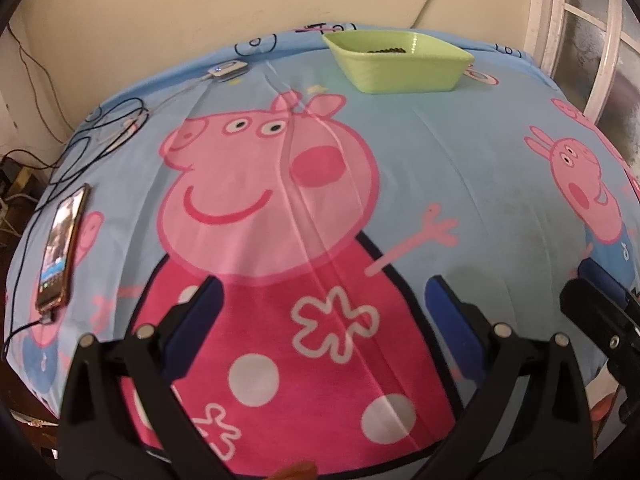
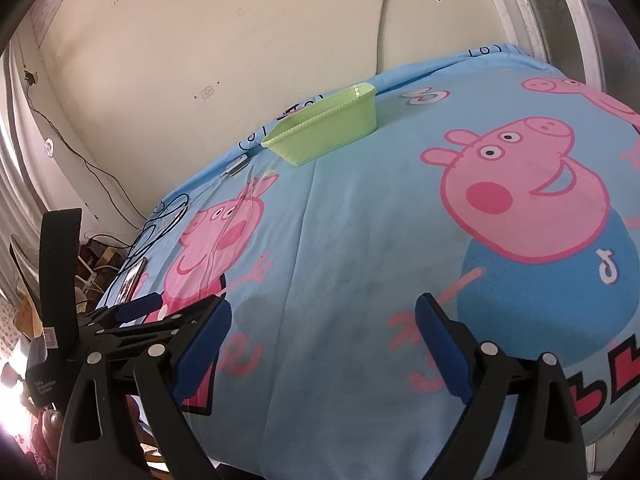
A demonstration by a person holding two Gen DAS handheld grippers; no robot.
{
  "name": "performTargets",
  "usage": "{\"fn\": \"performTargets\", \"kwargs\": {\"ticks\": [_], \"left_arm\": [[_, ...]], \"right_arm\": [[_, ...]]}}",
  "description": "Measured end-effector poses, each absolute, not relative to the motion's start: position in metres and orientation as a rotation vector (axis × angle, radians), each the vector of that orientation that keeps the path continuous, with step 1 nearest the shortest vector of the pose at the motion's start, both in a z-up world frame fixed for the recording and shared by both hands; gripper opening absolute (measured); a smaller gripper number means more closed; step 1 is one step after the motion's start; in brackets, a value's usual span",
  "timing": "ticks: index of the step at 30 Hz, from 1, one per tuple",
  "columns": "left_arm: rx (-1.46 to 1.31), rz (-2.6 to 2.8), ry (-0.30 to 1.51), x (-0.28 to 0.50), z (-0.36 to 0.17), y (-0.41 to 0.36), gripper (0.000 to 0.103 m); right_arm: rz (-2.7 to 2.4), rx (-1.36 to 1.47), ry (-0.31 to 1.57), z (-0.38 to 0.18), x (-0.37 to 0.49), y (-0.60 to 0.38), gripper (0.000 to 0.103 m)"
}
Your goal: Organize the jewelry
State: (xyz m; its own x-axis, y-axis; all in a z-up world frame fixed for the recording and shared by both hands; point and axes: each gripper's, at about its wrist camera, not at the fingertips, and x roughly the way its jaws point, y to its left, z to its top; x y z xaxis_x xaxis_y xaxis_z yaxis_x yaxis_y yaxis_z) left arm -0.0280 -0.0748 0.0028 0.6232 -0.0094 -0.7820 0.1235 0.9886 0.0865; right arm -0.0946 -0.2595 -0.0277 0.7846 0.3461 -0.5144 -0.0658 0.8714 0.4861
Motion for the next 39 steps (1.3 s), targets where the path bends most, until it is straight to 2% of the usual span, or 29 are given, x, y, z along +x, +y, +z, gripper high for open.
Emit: {"fn": "performTargets", "kwargs": {"ticks": [14, 39], "left_arm": [[0.073, -0.119, 0.963, -0.025, 0.000, -0.072, 0.097], [0.050, -0.132, 0.963, -0.029, 0.006, -0.063, 0.097]], "right_arm": [[0.231, 0.472, 0.634, -0.027, -0.096, -0.260, 0.070], [0.212, 0.496, 0.622, -0.026, -0.094, -0.264, 0.070]]}}
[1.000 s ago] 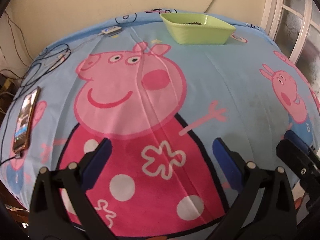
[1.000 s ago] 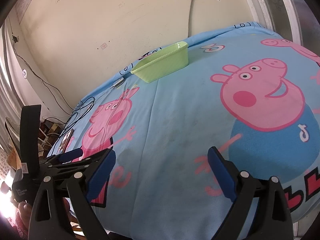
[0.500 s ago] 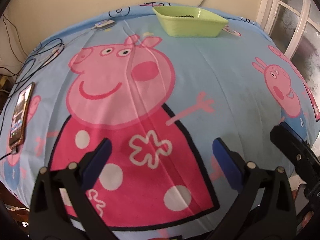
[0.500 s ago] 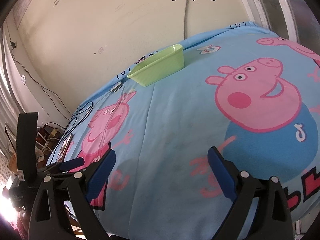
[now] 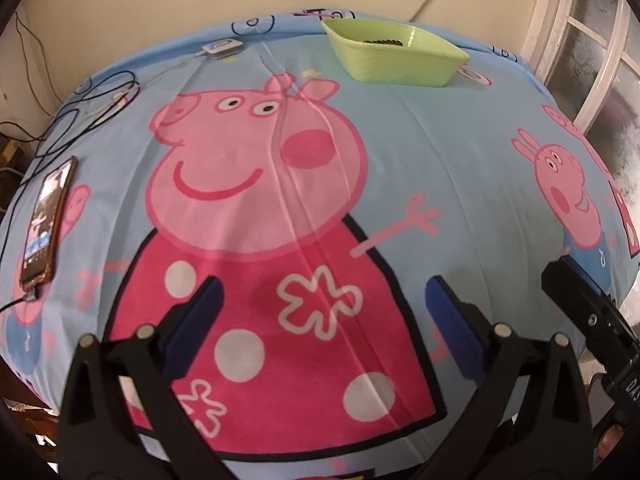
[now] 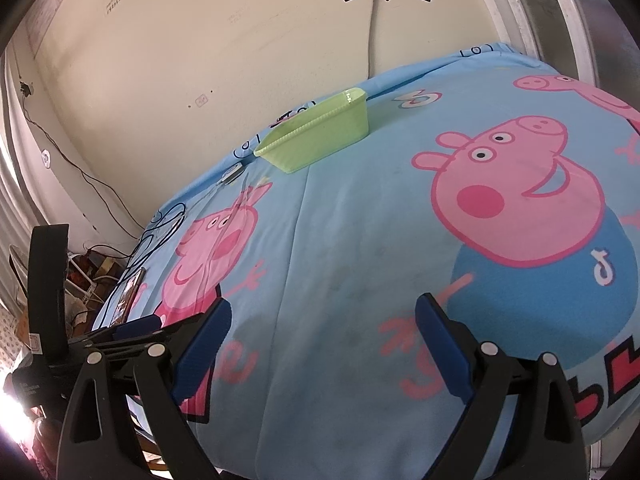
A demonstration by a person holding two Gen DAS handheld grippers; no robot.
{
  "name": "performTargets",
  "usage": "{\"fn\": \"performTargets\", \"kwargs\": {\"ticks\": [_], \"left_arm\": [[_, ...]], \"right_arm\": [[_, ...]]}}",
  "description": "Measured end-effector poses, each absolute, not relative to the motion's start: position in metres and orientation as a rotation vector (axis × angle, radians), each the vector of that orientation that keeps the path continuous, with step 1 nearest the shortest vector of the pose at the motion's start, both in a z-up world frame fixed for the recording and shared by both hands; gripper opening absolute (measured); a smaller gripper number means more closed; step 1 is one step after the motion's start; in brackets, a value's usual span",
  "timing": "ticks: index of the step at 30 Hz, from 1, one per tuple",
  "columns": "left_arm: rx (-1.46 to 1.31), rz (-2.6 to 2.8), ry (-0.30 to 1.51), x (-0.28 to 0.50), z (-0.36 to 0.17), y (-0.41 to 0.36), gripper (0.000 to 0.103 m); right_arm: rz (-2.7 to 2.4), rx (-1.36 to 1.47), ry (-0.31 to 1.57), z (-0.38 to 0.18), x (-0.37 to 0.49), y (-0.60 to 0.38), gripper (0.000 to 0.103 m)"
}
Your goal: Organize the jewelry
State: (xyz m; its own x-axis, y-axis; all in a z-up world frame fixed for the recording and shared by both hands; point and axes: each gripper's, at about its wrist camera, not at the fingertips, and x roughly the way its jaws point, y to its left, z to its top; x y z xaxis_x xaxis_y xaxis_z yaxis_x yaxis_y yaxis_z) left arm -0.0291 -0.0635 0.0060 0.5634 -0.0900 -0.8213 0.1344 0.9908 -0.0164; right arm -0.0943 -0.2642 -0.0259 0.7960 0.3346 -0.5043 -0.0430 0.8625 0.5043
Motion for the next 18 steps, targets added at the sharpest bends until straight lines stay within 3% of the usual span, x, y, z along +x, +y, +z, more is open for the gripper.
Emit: {"fn": "performTargets", "kwargs": {"ticks": [18], "left_arm": [[0.044, -0.078, 0.961, -0.025, 0.006, -0.052, 0.097]], "right_arm": [[0.212, 0.487, 0.618, -0.026, -0.094, -0.265, 0.070]]}}
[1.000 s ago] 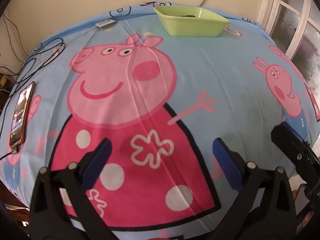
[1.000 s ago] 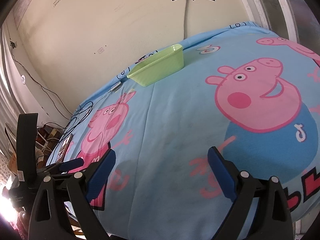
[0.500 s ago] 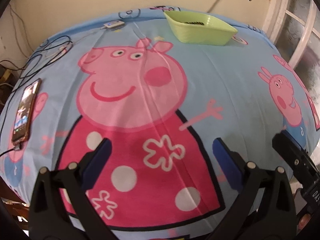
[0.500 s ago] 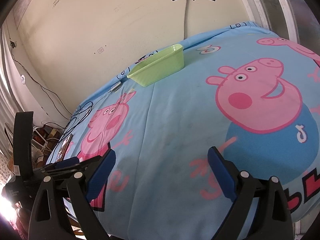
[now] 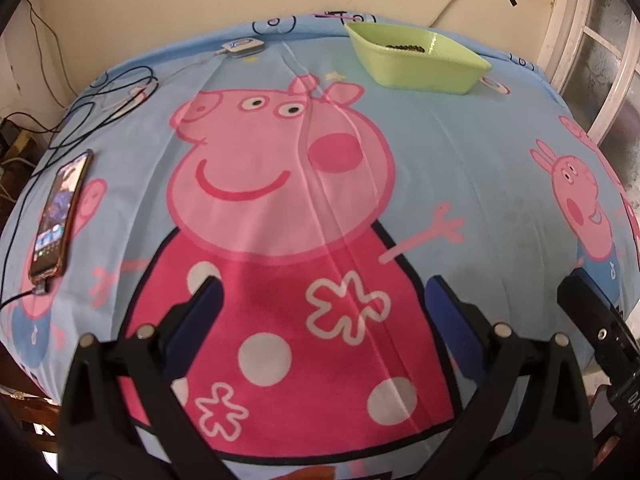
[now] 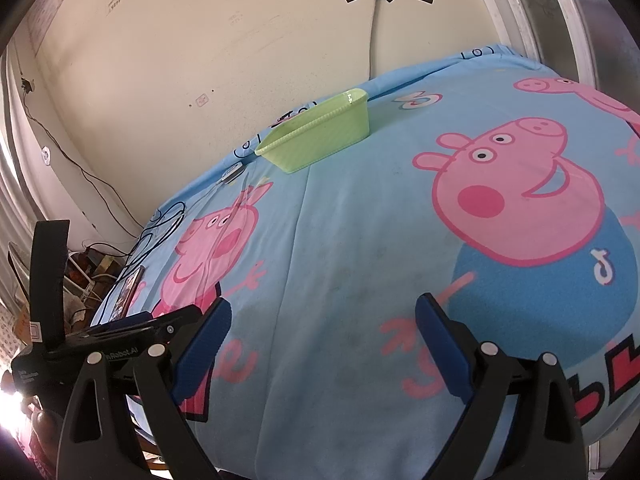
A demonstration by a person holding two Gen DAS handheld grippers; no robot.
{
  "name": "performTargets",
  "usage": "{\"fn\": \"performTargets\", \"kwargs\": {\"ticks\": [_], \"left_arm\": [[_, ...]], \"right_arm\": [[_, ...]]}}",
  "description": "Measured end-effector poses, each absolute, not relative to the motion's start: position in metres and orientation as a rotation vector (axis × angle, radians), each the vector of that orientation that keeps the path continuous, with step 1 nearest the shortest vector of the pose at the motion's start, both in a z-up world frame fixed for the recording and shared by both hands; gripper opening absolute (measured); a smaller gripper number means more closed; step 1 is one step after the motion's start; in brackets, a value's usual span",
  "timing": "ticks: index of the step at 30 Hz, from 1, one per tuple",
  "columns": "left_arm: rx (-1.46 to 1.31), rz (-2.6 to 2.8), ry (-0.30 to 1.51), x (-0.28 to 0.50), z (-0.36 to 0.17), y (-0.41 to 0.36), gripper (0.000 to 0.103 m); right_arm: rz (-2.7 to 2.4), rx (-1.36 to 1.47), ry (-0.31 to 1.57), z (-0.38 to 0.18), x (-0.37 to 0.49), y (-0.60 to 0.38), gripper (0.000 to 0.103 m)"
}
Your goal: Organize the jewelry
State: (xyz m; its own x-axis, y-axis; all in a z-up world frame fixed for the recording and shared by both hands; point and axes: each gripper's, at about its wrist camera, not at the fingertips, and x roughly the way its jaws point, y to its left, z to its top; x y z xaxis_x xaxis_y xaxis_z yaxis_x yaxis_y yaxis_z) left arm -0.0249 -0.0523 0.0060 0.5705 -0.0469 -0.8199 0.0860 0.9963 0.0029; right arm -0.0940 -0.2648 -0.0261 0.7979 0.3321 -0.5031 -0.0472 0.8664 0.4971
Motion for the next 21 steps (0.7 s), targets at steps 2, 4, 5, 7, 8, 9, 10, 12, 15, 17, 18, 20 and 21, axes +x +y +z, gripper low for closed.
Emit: {"fn": "performTargets", "kwargs": {"ticks": [2, 4, 5, 7, 8, 9, 10, 12, 15, 17, 18, 20, 21], "left_arm": [[0.047, -0.077, 0.964, -0.0246, 0.0049, -0.0522, 0.097], [0.047, -0.078, 0.968, -0.0243, 0.0040, -0.0524, 0.097], [0.048, -0.079, 0.969, -0.0240, 0.0038, -0.0525, 0.097], [0.048, -0.080, 0.969, -0.0243, 0.0039, -0.0525, 0.097], [0.049, -0.081, 0.969, -0.0244, 0.0038, -0.0528, 0.097], [0.049, -0.082, 0.970, -0.0246, 0.0036, -0.0528, 0.097], [0.050, -0.083, 0.971, -0.0246, 0.0033, -0.0531, 0.097], [0.053, -0.085, 0.973, -0.0245, 0.0028, -0.0539, 0.097], [0.055, -0.086, 0.976, -0.0253, 0.0018, -0.0557, 0.097], [0.057, -0.089, 0.977, -0.0257, 0.0015, -0.0566, 0.097], [0.058, -0.090, 0.977, -0.0261, 0.0014, -0.0571, 0.097], [0.063, -0.092, 0.976, -0.0270, 0.0015, -0.0586, 0.097], [0.064, -0.093, 0.976, -0.0272, 0.0014, -0.0586, 0.097]], "right_arm": [[0.212, 0.487, 0.618, -0.0262, -0.0936, -0.2649, 0.070], [0.213, 0.487, 0.618, -0.0262, -0.0936, -0.2650, 0.070], [0.214, 0.487, 0.618, -0.0262, -0.0934, -0.2651, 0.070], [0.213, 0.487, 0.618, -0.0261, -0.0937, -0.2648, 0.070], [0.213, 0.487, 0.618, -0.0260, -0.0939, -0.2647, 0.070], [0.213, 0.487, 0.618, -0.0260, -0.0940, -0.2647, 0.070], [0.213, 0.488, 0.618, -0.0260, -0.0941, -0.2646, 0.070], [0.212, 0.488, 0.618, -0.0259, -0.0943, -0.2645, 0.070], [0.213, 0.488, 0.618, -0.0259, -0.0942, -0.2645, 0.070], [0.213, 0.489, 0.618, -0.0258, -0.0943, -0.2645, 0.070], [0.213, 0.489, 0.617, -0.0259, -0.0939, -0.2645, 0.070], [0.212, 0.489, 0.617, -0.0258, -0.0942, -0.2645, 0.070], [0.212, 0.489, 0.617, -0.0257, -0.0946, -0.2645, 0.070]]}}
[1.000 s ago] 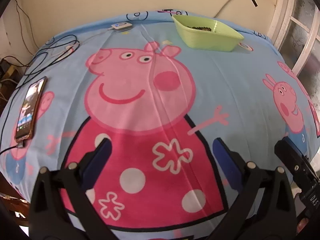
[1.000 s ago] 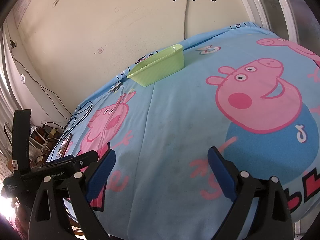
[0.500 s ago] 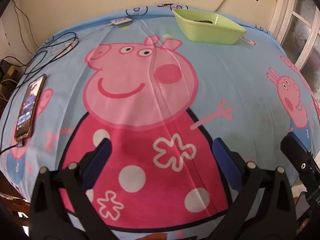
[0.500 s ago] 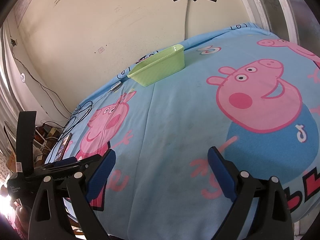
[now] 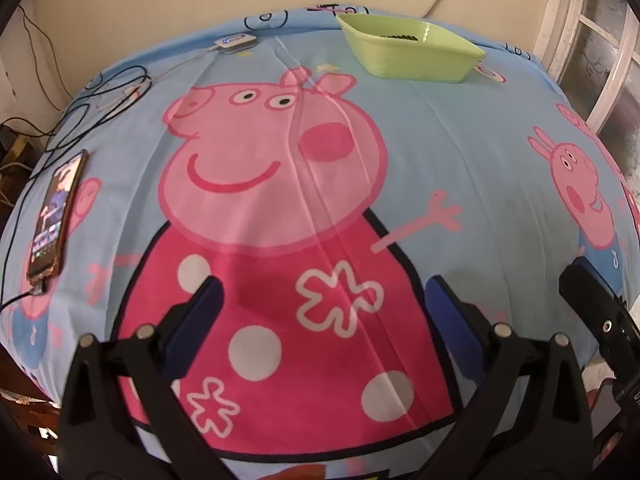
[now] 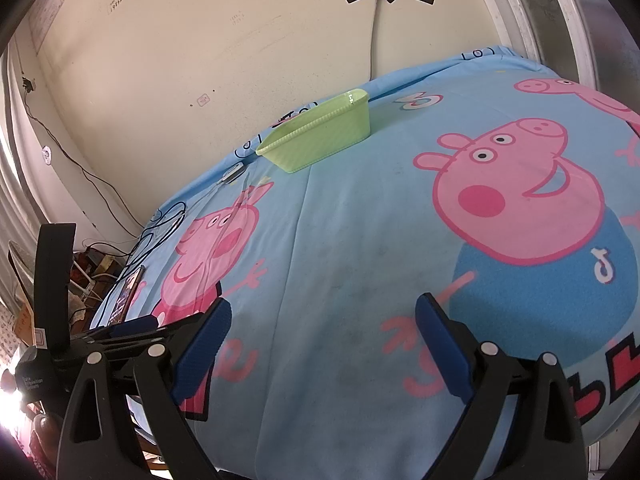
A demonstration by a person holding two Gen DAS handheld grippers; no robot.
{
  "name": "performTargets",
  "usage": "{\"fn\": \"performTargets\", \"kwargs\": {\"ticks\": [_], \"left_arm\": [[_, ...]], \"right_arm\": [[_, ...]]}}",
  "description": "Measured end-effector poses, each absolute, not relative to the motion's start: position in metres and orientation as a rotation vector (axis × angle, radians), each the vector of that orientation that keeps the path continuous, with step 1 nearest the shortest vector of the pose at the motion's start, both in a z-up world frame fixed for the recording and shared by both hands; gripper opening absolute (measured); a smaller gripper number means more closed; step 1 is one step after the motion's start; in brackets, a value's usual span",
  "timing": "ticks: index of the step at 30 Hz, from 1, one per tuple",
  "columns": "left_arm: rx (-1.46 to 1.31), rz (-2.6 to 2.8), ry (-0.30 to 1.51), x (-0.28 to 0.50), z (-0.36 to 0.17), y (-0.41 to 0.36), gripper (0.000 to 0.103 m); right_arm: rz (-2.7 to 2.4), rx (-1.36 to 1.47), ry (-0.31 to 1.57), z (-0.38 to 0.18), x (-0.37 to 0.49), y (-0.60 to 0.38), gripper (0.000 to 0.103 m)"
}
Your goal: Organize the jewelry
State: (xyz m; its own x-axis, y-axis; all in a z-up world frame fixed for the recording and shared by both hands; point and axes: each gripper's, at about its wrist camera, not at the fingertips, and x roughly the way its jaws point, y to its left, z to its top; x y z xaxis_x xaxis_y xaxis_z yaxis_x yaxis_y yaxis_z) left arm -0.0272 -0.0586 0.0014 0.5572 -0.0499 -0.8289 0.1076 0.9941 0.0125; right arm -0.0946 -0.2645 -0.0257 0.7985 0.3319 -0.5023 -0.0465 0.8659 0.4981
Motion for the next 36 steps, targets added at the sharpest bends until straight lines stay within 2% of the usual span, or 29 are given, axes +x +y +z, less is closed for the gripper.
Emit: {"fn": "performTargets", "kwargs": {"ticks": [36], "left_arm": [[0.066, -0.105, 0.982, -0.0285, -0.0013, -0.0625, 0.097]], "right_arm": [[0.213, 0.490, 0.617, -0.0253, -0.0940, -0.2645, 0.070]]}}
